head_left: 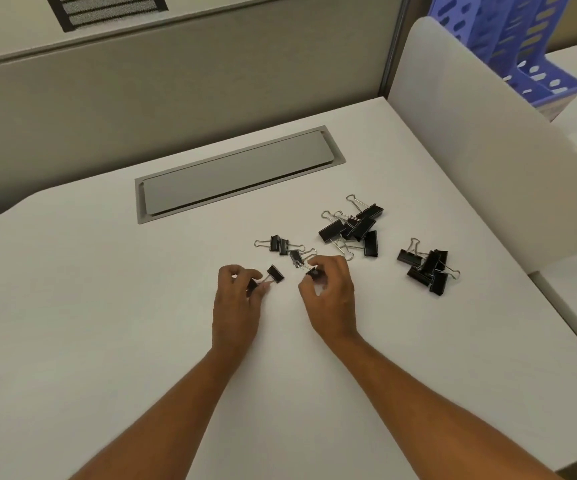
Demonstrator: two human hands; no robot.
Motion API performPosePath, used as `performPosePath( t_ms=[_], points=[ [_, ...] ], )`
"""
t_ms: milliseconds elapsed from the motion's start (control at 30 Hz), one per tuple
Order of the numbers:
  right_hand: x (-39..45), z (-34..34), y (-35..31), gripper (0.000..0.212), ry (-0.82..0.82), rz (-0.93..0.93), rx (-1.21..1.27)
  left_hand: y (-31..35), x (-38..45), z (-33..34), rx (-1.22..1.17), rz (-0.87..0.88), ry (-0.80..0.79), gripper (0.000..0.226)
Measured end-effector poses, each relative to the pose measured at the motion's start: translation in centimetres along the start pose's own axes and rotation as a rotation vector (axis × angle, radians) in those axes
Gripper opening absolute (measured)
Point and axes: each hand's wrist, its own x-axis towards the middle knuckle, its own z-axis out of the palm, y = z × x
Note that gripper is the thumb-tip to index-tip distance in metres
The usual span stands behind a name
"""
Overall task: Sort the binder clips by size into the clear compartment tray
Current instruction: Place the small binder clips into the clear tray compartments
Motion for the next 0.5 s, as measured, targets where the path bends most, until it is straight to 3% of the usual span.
performPosePath(
  t_ms=[167,367,500],
  points=[
    [0.1,-0.9,-0.2,0.023,0.007,0.194,0.126,1.4,-4.6,-3.1,-0.465,-0.419,0.124,0.010],
    [-5.2,-1.1,-2.9,0.044,-0.088,0.403,0.195,-0.1,-13.4,-8.7,-0.866,-0.816,-0.038,0.025],
    [-11.1,1.1,-5.7,0.046,-0.230,0.448,0.194,-2.1,-16.7,-12.3,-0.987,-0.954,-0.110,0.029]
  ],
)
